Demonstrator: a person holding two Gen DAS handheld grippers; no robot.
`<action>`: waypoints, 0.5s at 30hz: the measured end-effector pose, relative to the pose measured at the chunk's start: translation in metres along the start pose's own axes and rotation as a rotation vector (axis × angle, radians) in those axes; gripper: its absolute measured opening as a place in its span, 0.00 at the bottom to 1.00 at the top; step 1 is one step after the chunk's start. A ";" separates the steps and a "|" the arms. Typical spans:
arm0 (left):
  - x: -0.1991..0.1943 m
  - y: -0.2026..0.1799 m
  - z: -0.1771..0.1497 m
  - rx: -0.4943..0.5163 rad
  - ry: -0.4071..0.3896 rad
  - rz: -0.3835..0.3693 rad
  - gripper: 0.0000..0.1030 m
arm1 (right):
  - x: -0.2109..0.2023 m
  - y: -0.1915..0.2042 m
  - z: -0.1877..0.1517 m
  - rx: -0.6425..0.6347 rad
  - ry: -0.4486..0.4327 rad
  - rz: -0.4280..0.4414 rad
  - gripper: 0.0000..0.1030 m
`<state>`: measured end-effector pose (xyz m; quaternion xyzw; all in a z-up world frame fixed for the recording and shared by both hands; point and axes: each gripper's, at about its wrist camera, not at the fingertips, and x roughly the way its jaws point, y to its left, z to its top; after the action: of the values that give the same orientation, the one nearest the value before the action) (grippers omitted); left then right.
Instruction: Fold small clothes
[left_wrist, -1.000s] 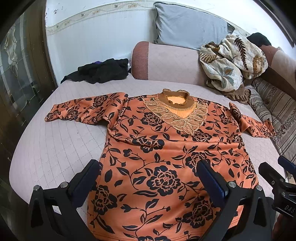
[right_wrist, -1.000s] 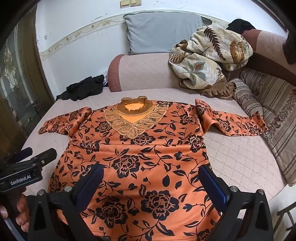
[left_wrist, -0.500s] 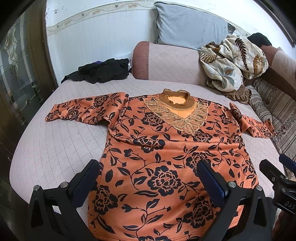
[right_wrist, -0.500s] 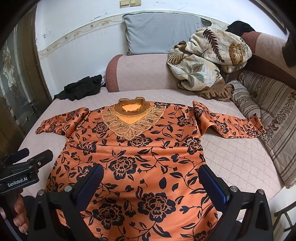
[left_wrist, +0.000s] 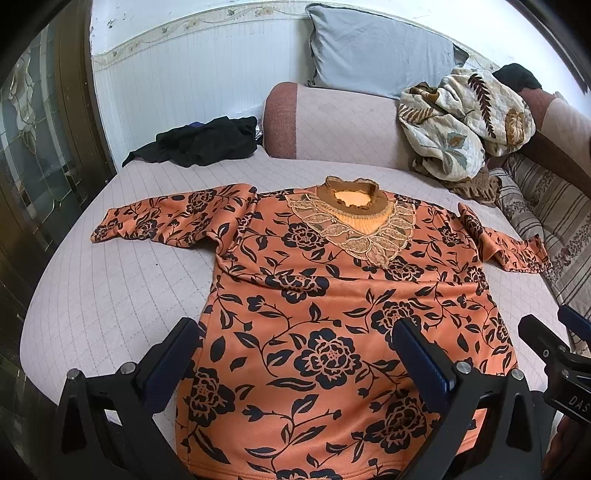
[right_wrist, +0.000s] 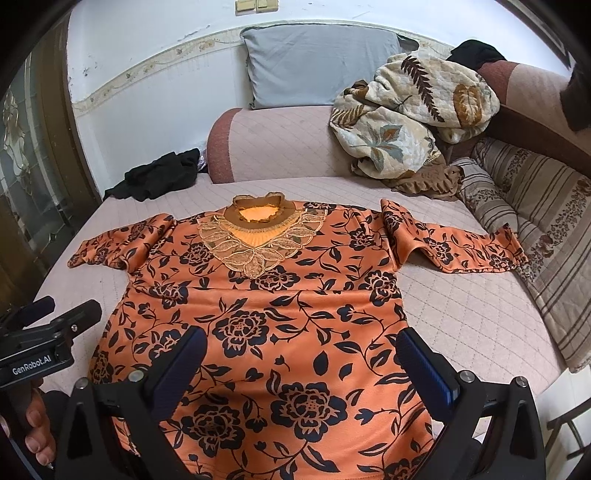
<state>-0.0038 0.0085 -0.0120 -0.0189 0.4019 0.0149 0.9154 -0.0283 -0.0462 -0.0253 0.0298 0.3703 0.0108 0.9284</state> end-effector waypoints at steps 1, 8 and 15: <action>0.000 0.000 0.000 0.000 0.000 0.000 1.00 | 0.000 0.000 0.000 0.001 -0.001 -0.001 1.00; 0.000 -0.001 0.000 -0.004 0.005 -0.002 1.00 | -0.001 0.000 0.000 -0.002 -0.005 -0.001 1.00; 0.000 0.001 0.001 -0.003 0.005 -0.003 1.00 | -0.001 0.004 0.004 -0.009 -0.002 -0.002 1.00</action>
<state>-0.0034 0.0091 -0.0116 -0.0208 0.4042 0.0140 0.9143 -0.0262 -0.0423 -0.0219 0.0253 0.3692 0.0117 0.9289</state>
